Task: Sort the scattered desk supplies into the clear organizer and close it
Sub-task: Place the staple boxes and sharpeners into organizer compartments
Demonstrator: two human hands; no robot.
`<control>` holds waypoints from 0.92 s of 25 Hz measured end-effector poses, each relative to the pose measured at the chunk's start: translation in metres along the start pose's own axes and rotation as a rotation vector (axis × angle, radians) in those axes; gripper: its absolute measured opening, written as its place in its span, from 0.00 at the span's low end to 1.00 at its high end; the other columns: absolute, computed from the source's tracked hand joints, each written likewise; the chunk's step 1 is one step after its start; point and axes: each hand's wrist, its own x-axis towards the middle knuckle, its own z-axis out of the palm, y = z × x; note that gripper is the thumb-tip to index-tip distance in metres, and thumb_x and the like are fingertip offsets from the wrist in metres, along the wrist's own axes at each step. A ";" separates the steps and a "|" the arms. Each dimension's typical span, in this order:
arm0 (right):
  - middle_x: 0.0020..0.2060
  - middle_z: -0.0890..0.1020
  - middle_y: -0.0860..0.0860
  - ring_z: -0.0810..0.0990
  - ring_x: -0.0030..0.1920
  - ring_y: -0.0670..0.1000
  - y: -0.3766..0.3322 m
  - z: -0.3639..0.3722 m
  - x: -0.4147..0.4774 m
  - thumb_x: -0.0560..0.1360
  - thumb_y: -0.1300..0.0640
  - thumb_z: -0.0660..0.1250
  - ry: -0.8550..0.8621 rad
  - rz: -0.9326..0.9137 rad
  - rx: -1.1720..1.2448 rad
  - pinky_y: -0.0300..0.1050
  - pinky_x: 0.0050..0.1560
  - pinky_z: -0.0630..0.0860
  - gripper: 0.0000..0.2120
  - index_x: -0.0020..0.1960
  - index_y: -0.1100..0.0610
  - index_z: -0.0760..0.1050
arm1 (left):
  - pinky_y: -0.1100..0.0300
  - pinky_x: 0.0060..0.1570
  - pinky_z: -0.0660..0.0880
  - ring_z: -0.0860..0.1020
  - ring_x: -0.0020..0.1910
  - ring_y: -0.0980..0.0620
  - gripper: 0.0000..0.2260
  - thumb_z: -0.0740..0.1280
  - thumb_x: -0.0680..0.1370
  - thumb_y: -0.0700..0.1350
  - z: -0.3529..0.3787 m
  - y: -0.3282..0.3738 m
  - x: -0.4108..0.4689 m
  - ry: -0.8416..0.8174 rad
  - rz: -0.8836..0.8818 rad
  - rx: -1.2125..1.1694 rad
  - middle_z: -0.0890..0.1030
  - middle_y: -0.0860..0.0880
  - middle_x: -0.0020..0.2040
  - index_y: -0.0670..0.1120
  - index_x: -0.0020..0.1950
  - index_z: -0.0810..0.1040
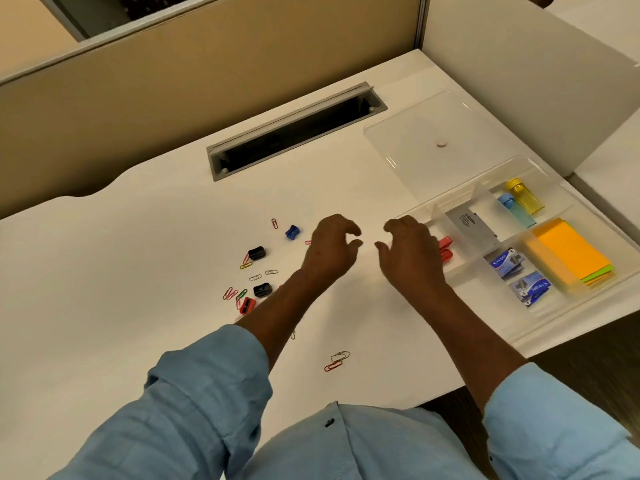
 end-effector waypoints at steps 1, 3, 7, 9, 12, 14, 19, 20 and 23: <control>0.55 0.78 0.55 0.77 0.55 0.57 -0.013 0.007 -0.002 0.75 0.53 0.67 -0.053 -0.035 0.018 0.52 0.53 0.73 0.16 0.61 0.57 0.74 | 0.59 0.54 0.72 0.77 0.52 0.48 0.08 0.70 0.74 0.40 -0.010 -0.014 -0.003 0.023 -0.079 -0.011 0.80 0.46 0.52 0.43 0.52 0.80; 0.59 0.77 0.54 0.75 0.59 0.56 -0.037 0.026 -0.006 0.76 0.51 0.65 -0.198 -0.112 0.020 0.51 0.56 0.72 0.18 0.65 0.56 0.72 | 0.58 0.54 0.72 0.78 0.53 0.47 0.09 0.68 0.73 0.36 -0.029 -0.043 -0.010 0.021 -0.208 0.043 0.80 0.45 0.54 0.42 0.53 0.81; 0.60 0.75 0.55 0.73 0.62 0.56 -0.078 0.072 -0.021 0.76 0.51 0.64 -0.394 -0.241 0.010 0.50 0.59 0.71 0.18 0.65 0.55 0.71 | 0.52 0.58 0.75 0.76 0.58 0.46 0.17 0.68 0.70 0.32 -0.056 -0.098 -0.030 -0.114 -0.468 0.285 0.79 0.46 0.58 0.46 0.56 0.80; 0.59 0.75 0.56 0.74 0.60 0.56 -0.093 0.093 -0.027 0.77 0.53 0.64 -0.444 -0.295 -0.064 0.49 0.57 0.72 0.17 0.64 0.56 0.70 | 0.50 0.59 0.74 0.76 0.59 0.46 0.17 0.72 0.69 0.37 -0.061 -0.115 -0.038 -0.175 -0.521 0.312 0.79 0.46 0.59 0.47 0.57 0.80; 0.58 0.76 0.56 0.74 0.58 0.55 -0.110 0.119 -0.034 0.77 0.51 0.64 -0.473 -0.328 -0.139 0.48 0.54 0.73 0.17 0.63 0.56 0.71 | 0.52 0.58 0.75 0.77 0.58 0.46 0.15 0.72 0.72 0.41 -0.059 -0.127 -0.047 -0.205 -0.526 0.314 0.79 0.45 0.59 0.48 0.58 0.79; 0.57 0.76 0.55 0.75 0.57 0.55 -0.117 0.129 -0.038 0.77 0.48 0.64 -0.468 -0.302 -0.142 0.48 0.54 0.73 0.18 0.63 0.56 0.71 | 0.53 0.55 0.76 0.78 0.56 0.46 0.14 0.71 0.72 0.40 -0.055 -0.131 -0.051 -0.183 -0.525 0.327 0.79 0.46 0.58 0.48 0.58 0.79; 0.58 0.75 0.55 0.75 0.57 0.54 -0.122 0.136 -0.041 0.74 0.53 0.69 -0.474 -0.296 -0.219 0.46 0.54 0.74 0.20 0.63 0.57 0.71 | 0.51 0.51 0.79 0.81 0.49 0.44 0.10 0.70 0.73 0.40 -0.051 -0.133 -0.053 -0.147 -0.492 0.244 0.82 0.44 0.52 0.45 0.54 0.81; 0.58 0.75 0.55 0.75 0.57 0.54 -0.122 0.135 -0.040 0.73 0.53 0.70 -0.470 -0.288 -0.212 0.46 0.54 0.74 0.21 0.63 0.57 0.71 | 0.51 0.51 0.78 0.80 0.50 0.45 0.11 0.69 0.73 0.41 -0.052 -0.132 -0.053 -0.136 -0.481 0.247 0.82 0.44 0.53 0.45 0.56 0.81; 0.58 0.75 0.55 0.75 0.57 0.53 -0.116 0.122 -0.036 0.74 0.53 0.69 -0.417 -0.224 -0.121 0.45 0.54 0.74 0.23 0.66 0.56 0.69 | 0.55 0.55 0.75 0.78 0.55 0.46 0.14 0.69 0.74 0.42 -0.054 -0.121 -0.047 -0.072 -0.405 0.211 0.81 0.44 0.58 0.45 0.60 0.79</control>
